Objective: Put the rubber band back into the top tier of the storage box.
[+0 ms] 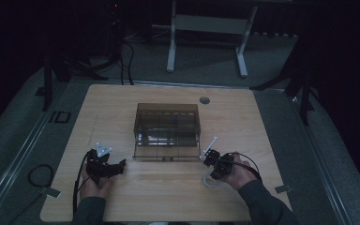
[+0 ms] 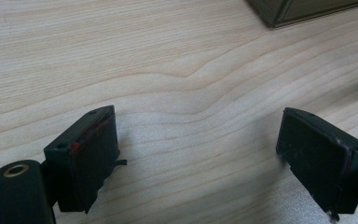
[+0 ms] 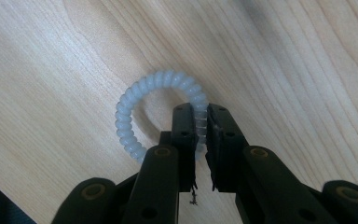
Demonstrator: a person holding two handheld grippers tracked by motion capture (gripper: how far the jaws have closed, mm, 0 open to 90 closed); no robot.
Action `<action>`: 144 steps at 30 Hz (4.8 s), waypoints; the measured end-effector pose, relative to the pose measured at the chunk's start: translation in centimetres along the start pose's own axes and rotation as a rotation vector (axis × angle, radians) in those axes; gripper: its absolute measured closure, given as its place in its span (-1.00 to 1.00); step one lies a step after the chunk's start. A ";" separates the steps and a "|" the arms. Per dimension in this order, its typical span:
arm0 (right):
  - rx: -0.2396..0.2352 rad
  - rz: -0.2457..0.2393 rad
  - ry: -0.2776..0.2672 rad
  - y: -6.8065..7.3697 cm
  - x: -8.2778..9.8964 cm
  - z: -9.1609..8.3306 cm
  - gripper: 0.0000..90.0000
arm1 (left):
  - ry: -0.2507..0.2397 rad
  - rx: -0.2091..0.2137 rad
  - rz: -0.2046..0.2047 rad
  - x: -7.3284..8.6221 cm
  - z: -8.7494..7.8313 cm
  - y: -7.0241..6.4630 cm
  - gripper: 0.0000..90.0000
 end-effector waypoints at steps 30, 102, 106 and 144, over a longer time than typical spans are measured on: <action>0.004 -0.003 -0.018 -0.9 -0.4 -2.7 0.82 | -0.002 0.000 -0.002 0.0 0.0 0.0 -0.72; 0.010 -0.060 -0.047 -0.9 -3.1 -7.6 0.82 | -0.002 0.000 -0.003 0.0 0.0 0.0 -0.72; 0.010 -0.065 -0.050 -0.9 -3.3 -7.9 0.82 | -0.002 0.000 -0.001 0.0 0.0 0.0 -0.72; 0.005 -0.080 -0.074 -0.5 -6.3 -9.2 0.82 | 0.000 0.000 -0.001 0.0 0.0 0.0 -0.72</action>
Point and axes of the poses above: each handheld gripper's, and its own axes: z roughly forward along the jaws, x roughly out of its underside, y roughly to its left, the point moved 8 cm from there along z, roughly forward along the jaws, and after that the axes turned 7 degrees about z, right-handed, at the moved point
